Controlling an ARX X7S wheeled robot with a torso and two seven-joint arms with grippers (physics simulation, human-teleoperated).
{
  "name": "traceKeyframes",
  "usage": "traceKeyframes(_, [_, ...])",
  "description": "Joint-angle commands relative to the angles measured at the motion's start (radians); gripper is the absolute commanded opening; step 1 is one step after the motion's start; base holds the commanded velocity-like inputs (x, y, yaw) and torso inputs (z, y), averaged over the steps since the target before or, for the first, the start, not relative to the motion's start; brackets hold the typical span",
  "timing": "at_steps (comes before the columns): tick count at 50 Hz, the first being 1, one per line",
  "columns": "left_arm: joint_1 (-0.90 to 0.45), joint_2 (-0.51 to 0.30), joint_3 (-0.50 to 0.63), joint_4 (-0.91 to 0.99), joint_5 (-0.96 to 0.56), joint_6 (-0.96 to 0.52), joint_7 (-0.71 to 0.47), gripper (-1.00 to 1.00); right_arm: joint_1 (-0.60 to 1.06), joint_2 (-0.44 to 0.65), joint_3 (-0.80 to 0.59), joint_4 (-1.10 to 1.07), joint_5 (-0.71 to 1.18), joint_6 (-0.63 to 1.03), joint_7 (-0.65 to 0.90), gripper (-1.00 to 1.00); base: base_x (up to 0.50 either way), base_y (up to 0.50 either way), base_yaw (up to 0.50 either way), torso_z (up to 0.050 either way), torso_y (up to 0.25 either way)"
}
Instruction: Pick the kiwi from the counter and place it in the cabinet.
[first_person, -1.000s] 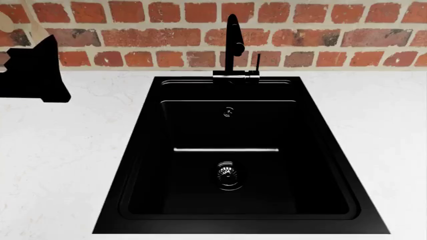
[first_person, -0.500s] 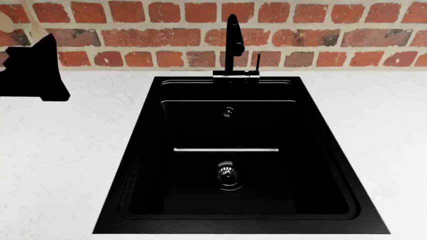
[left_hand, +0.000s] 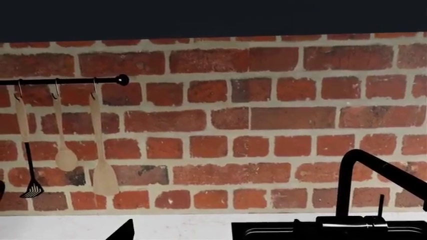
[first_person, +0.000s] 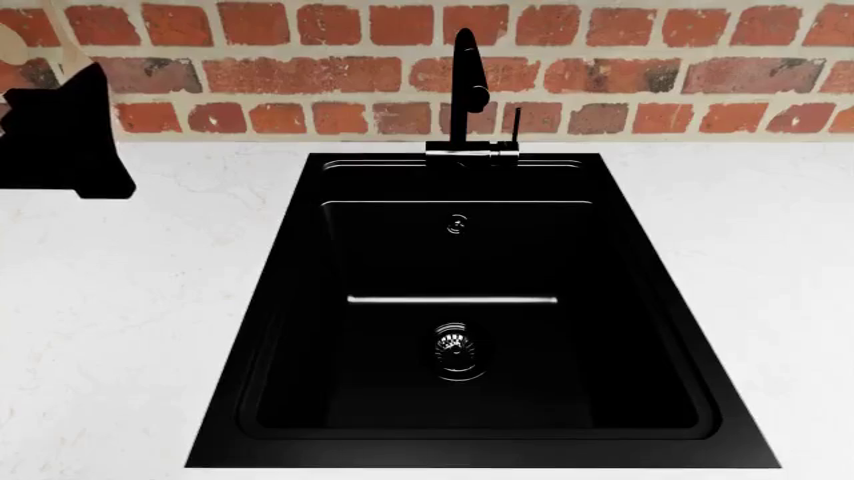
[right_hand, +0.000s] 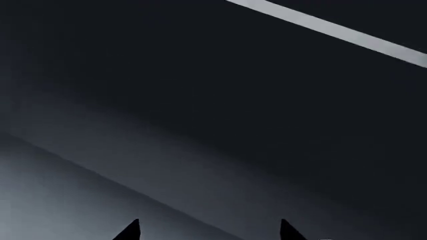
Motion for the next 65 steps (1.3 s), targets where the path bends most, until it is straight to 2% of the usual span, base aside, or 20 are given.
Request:
traceKeyframes(1, [-0.004,-0.004,0.003,0.0,-0.003,0.004,-0.003,1.0,0.048,0.036,0.061,-0.099,0.04,-0.008,0.039,1.0,0.0,0.0,0.0,0.0,0.0])
traceKeyframes(15, [-0.022,-0.005,0.018,-0.004,-0.007,0.005,-0.009,1.0,-0.031,0.104,0.11,-0.235,0.143,0.093,0.154,1.0,0.0,0.0,0.0,0.0,0.0])
traceKeyframes(30, [-0.005,0.005,0.022,-0.008,0.025,0.008,0.013,1.0,-0.127,0.166,0.211,-0.396,0.384,0.251,0.4,1.0,0.0,0.0,0.0,0.0,0.0])
traceKeyframes(45, [-0.001,0.002,0.021,-0.008,0.03,0.015,0.021,1.0,-0.152,0.187,0.26,-0.485,0.523,0.292,0.537,1.0,0.0,0.0,0.0,0.0,0.0])
traceKeyframes(65, [-0.006,0.01,0.039,-0.016,0.052,0.016,0.034,1.0,-0.321,0.242,0.286,-0.665,0.791,0.267,0.748,1.0,0.0,0.0,0.0,0.0,0.0])
